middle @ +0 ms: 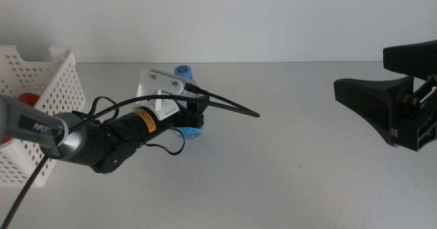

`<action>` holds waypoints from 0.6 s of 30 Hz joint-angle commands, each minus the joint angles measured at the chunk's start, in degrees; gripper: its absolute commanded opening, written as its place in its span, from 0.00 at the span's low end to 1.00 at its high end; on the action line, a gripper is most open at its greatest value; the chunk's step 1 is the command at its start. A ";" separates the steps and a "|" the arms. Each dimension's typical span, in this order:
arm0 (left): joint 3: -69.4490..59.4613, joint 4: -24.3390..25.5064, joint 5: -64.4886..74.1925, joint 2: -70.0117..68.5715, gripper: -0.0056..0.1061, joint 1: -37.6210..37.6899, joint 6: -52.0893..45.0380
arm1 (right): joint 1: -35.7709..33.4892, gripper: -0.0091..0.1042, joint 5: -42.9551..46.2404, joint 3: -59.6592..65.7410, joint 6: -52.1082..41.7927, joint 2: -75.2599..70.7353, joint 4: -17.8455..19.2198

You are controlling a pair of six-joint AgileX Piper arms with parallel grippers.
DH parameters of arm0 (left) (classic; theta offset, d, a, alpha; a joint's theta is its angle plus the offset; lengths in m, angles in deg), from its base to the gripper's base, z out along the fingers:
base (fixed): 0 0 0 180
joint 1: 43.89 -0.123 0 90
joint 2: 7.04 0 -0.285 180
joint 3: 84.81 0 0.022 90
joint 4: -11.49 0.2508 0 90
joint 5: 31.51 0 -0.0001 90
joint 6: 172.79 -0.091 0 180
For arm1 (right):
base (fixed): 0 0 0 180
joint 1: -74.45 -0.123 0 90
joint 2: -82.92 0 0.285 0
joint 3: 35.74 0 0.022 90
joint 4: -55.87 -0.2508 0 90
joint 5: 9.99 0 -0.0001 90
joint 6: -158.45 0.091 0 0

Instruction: Use arms to grab the bottles and put them into the dustbin to the left of the table.

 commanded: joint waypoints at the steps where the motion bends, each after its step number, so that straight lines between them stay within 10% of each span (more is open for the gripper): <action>1: 1.26 0.90 1.22 -6.15 0.10 -0.09 2.63 | -0.24 0.68 3.90 -1.43 -0.63 -0.56 0.10; 18: 5.69 -0.73 41.70 -33.38 0.04 -4.17 5.56 | -0.24 0.68 3.90 -1.43 -0.63 -0.56 0.10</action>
